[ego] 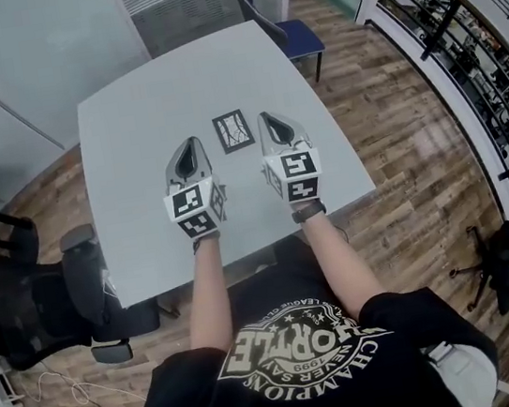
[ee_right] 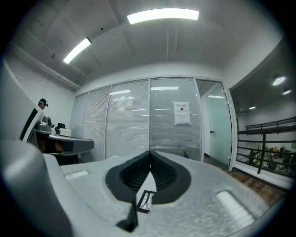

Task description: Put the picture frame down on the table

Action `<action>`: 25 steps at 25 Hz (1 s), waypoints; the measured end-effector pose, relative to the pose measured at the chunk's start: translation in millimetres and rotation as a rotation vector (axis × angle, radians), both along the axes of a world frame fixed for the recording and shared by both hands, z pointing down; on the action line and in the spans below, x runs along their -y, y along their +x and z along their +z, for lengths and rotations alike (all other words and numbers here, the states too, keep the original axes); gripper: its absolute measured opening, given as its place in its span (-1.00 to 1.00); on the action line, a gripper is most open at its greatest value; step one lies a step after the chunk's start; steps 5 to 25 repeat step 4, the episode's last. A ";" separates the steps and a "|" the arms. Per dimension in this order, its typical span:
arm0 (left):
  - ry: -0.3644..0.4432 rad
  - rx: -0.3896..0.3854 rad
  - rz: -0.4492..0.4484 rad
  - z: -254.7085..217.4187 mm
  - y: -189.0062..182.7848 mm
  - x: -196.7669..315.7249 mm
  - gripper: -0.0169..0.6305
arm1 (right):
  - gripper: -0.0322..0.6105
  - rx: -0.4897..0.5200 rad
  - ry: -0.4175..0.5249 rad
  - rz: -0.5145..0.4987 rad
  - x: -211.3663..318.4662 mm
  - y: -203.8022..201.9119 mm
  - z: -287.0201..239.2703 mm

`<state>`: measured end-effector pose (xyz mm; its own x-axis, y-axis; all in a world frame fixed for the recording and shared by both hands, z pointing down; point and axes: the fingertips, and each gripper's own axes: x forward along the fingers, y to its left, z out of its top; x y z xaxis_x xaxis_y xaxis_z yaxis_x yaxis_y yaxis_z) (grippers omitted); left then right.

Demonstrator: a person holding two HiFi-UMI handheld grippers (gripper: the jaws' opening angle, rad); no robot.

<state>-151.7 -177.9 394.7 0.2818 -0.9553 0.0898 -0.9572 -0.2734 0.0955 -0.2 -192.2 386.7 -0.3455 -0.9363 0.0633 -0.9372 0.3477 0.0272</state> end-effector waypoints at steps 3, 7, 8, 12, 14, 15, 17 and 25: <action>-0.006 0.010 -0.007 4.3 -20.0 1.5 -0.93 | -0.90 0.013 -0.005 -0.008 4.0 -19.9 6.0; -0.009 0.015 -0.013 5.6 -29.9 1.9 -0.93 | -0.90 0.020 -0.007 -0.014 6.1 -29.7 7.8; -0.009 0.015 -0.013 5.6 -29.9 1.9 -0.93 | -0.90 0.020 -0.007 -0.014 6.1 -29.7 7.8; -0.009 0.015 -0.013 5.6 -29.9 1.9 -0.93 | -0.90 0.020 -0.007 -0.014 6.1 -29.7 7.8; -0.009 0.015 -0.013 5.6 -29.9 1.9 -0.93 | -0.90 0.020 -0.007 -0.014 6.1 -29.7 7.8; -0.009 0.015 -0.013 5.6 -29.9 1.9 -0.93 | -0.90 0.020 -0.007 -0.014 6.1 -29.7 7.8; -0.009 0.015 -0.013 5.6 -29.9 1.9 -0.93 | -0.90 0.020 -0.007 -0.014 6.1 -29.7 7.8; -0.009 0.015 -0.013 5.6 -29.9 1.9 -0.93 | -0.90 0.020 -0.007 -0.014 6.1 -29.7 7.8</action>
